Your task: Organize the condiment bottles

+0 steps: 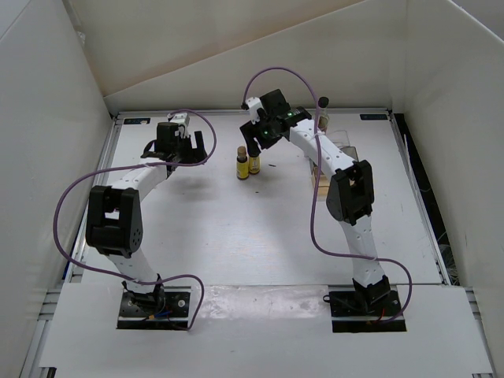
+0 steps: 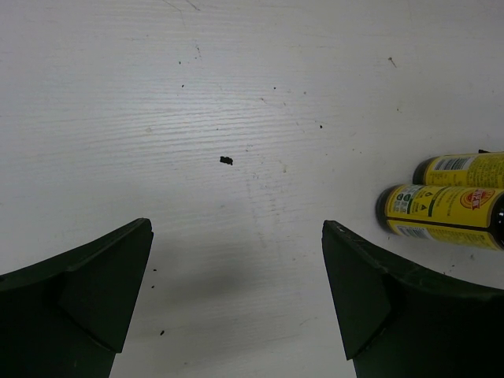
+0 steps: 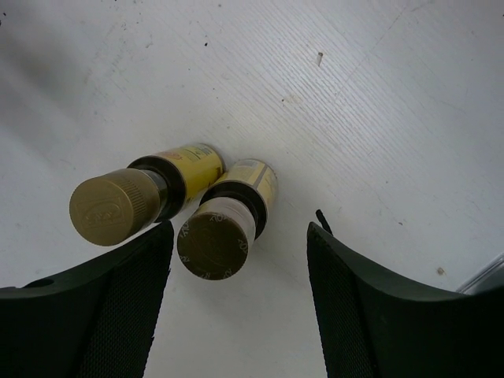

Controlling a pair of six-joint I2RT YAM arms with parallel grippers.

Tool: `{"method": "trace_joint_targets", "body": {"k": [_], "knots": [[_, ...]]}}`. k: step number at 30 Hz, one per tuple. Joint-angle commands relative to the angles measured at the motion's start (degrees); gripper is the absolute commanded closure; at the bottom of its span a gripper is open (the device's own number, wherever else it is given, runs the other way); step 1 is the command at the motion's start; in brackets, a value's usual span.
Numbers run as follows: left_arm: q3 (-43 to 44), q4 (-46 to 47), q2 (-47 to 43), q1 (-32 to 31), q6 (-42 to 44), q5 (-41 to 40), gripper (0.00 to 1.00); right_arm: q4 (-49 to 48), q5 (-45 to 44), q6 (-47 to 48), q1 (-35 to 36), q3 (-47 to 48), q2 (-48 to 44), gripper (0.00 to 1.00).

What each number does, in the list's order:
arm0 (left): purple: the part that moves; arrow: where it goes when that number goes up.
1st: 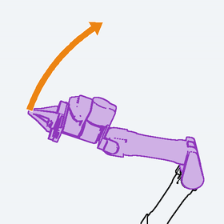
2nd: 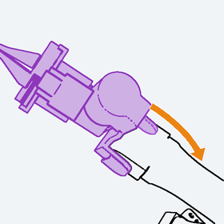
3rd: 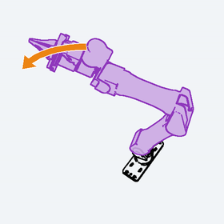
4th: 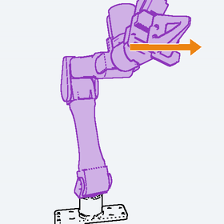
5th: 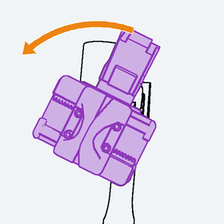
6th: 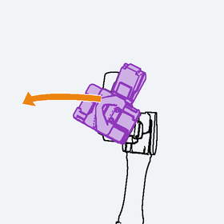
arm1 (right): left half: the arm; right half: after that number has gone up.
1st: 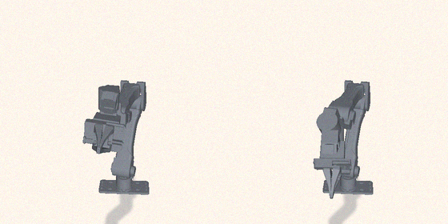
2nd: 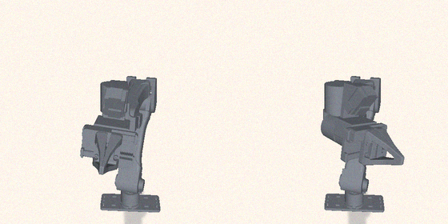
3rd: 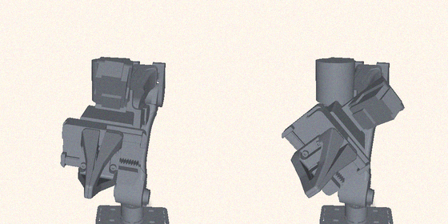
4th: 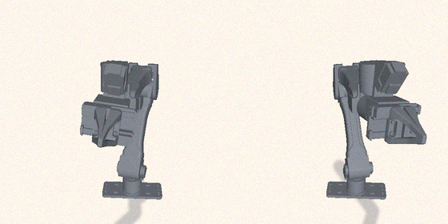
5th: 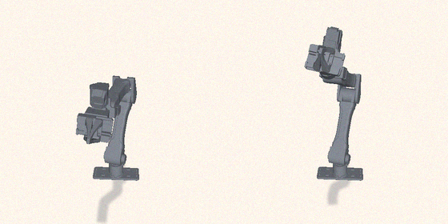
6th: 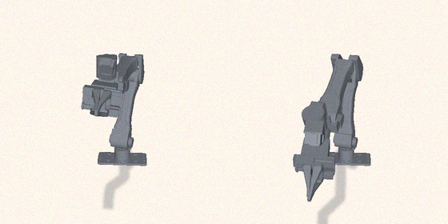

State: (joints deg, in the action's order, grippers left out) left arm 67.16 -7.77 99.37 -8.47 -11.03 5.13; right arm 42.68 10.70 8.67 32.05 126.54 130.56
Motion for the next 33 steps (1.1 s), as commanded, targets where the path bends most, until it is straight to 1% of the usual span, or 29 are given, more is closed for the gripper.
{"method": "trace_joint_targets", "body": {"k": [1,5,22,25,27,28,32,33], "knots": [[2.01,-0.4,-0.5,0.03,-0.05,0.76,0.0,-2.07,0.82,0.91,0.11,1.69,-0.4,0.29],[2.63,-0.58,-0.23,0.03,-0.22,0.76,0.0,-2.33,1.43,1.18,0.29,1.78,-0.66,0.32],[3.42,-0.93,0.3,-0.05,-0.05,1.03,0.0,-3.65,1.96,2.58,1.34,1.78,-0.92,0.37],[3.33,-0.84,0.3,0.03,0.04,0.94,0.0,-3.56,1.69,2.67,1.08,1.6,-1.01,0.4],[3.16,-0.75,0.38,0.03,-0.14,1.03,0.0,-3.57,1.43,2.93,1.26,1.34,-1.19,0.44],[2.98,-0.67,0.38,0.03,-0.31,1.03,0.0,-3.56,1.34,3.02,1.34,1.34,-1.1,0.44],[2.98,-0.58,0.3,-0.05,-0.4,1.03,0.0,-3.56,0.82,3.02,1.26,0.47,-1.63,0.52],[2.89,-0.58,0.38,0.03,-0.31,1.03,0.0,-4.17,0.47,3.2,1.26,0.11,-1.8,0.52]]}}
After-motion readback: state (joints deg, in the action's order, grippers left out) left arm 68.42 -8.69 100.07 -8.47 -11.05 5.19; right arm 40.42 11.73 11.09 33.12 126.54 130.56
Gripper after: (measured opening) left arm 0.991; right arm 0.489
